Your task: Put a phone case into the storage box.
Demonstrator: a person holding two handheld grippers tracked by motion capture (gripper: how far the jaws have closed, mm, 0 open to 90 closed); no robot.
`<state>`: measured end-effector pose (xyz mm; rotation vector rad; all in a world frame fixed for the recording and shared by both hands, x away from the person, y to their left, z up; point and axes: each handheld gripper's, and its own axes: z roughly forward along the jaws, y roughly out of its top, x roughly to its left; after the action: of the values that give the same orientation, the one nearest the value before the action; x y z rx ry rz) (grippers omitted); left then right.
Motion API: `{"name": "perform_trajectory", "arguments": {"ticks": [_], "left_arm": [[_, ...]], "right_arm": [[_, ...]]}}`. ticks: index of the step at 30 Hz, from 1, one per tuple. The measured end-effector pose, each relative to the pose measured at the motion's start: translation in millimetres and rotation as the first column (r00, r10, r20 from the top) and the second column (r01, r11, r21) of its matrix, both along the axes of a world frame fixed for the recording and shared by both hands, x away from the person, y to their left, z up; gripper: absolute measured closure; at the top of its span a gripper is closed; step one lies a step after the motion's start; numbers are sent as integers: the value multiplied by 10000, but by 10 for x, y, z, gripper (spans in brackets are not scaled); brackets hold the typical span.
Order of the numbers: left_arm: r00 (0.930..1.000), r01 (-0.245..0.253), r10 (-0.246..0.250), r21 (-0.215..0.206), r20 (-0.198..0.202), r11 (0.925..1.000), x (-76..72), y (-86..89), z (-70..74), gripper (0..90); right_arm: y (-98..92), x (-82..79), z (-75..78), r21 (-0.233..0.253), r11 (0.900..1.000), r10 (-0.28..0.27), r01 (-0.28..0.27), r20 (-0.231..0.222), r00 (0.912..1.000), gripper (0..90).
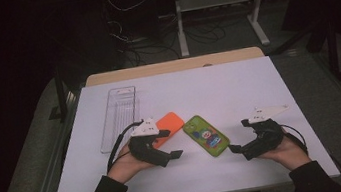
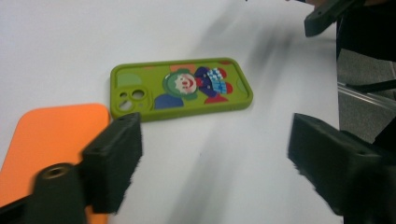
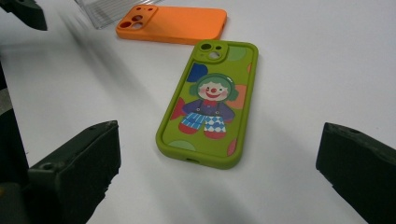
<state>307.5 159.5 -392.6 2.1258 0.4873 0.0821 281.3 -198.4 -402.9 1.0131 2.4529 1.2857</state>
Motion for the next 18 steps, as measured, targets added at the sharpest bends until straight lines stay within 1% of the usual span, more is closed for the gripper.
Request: {"name": "perform_trajectory", "arguments": {"ticks": [2,4,5,6,8,11,14,16,18], "left_arm": [[10000,-80,80,-40,3,10000,-15,39,-21,104],[9998,-161,161,-45,91,9999,-35,62,-32,49],[9997,-181,181,-47,144,9998,-48,80,-33,34],[9995,-230,234,-168,219,9996,-54,90,-35,21],[9993,-277,280,-103,265,9996,-57,116,-30,0],[9989,-312,320,-235,347,9992,-52,137,-31,0],[9992,-360,366,-362,179,9987,-43,142,-44,0],[9992,-309,314,-201,235,9993,-34,146,-52,0],[9988,-425,428,-151,224,9990,-45,142,-57,0]], "right_arm": [[-6,6,-6,-49,10000,-8,9,35,10000,0],[-10,8,-7,-43,10000,-48,48,-16,10000,0],[-13,10,-7,-38,10000,-48,48,-4,10000,0],[-15,10,-5,-13,10000,-62,62,-26,10000,0],[-17,14,-8,20,9999,-130,130,-36,9999,0],[-21,19,-9,31,9997,-247,247,-134,9996,0],[-12,31,-4,-69,9994,-341,340,-169,9993,0],[4,44,2,-91,9992,-388,385,-259,9989,0],[26,61,4,-50,9990,-441,439,-431,9981,0]]}}
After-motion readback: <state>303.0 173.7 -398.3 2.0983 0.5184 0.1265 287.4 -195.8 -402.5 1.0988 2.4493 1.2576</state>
